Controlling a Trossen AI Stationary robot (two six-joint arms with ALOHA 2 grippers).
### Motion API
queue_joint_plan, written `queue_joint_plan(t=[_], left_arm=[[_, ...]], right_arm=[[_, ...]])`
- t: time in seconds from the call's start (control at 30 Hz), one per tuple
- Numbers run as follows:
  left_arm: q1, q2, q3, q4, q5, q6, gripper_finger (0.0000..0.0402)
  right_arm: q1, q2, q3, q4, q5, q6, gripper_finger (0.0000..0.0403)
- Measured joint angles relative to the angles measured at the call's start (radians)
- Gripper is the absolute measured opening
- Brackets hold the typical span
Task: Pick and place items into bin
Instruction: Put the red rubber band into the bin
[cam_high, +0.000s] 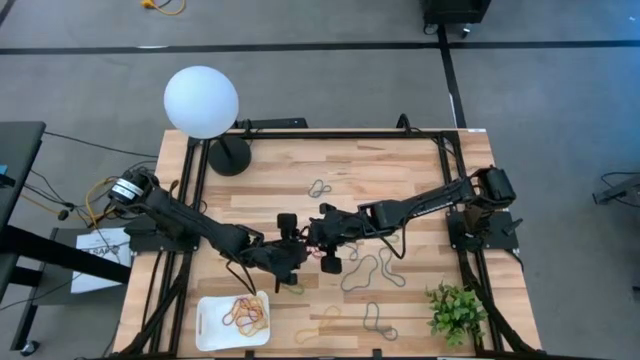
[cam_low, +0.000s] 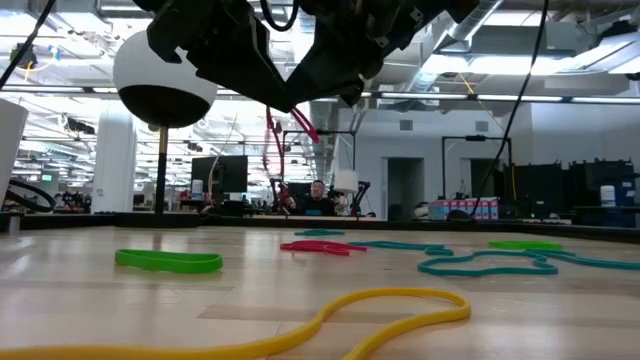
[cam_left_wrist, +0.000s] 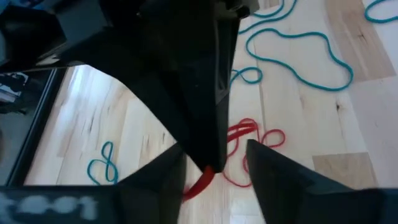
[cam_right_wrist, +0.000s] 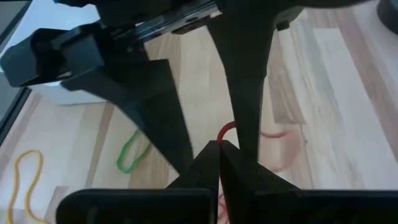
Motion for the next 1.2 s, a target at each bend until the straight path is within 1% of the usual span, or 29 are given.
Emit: queue_joint_plan(t=[0.1, 0.2, 0.3, 0.43, 0.5, 0.6, 0.77, 0.83, 0.93, 1.03, 1.1, 1.2], left_arm=[[0.001, 0.000, 0.000, -0.003, -0.002, 0.000, 0.0102], [0.002, 0.000, 0.000, -0.017, 0.002, -0.019, 0.0049], [0.002, 0.000, 0.000, -0.051, 0.001, -0.028, 0.0009], [0.002, 0.000, 0.001, -0.102, 0.004, -0.061, 0.0005], [0.001, 0.000, 0.001, -0.125, 0.024, -0.071, 0.0002], [-0.009, 0.000, 0.001, -0.151, 0.077, -0.082, 0.0001], [-0.047, -0.023, 0.001, -0.203, 0.230, -0.110, 0.0001], [-0.072, -0.045, 0.001, -0.212, 0.331, -0.166, 0.0001], [-0.111, -0.075, 0.001, -0.213, 0.511, -0.289, 0.0001], [-0.154, -0.103, 0.001, -0.220, 0.632, -0.445, 0.0001], [-0.192, -0.122, 0.001, -0.243, 0.657, -0.531, 0.0001], [-0.250, -0.152, 0.001, -0.289, 0.630, -0.626, 0.0000]], right_arm=[[0.000, 0.000, 0.000, -0.011, 0.001, 0.014, 0.0008], [0.000, 0.000, 0.001, -0.023, 0.009, 0.060, 0.0017], [0.000, -0.001, 0.003, -0.050, 0.011, 0.077, 0.0032], [0.000, -0.001, 0.003, -0.102, 0.028, 0.079, 0.0048], [0.000, -0.001, 0.003, -0.135, 0.030, 0.079, 0.0055], [0.007, -0.001, 0.003, -0.176, 0.031, 0.079, 0.0063], [0.015, -0.001, 0.002, -0.248, 0.030, 0.087, 0.0068], [0.014, -0.001, 0.001, -0.277, 0.030, 0.087, 0.0068], [0.014, -0.001, 0.001, -0.297, 0.030, 0.097, 0.0068], [0.014, -0.001, 0.001, -0.294, 0.030, 0.097, 0.0068], [0.012, -0.001, 0.001, -0.290, 0.030, 0.097, 0.0068], [0.005, -0.001, 0.001, -0.286, 0.030, 0.097, 0.0068]])
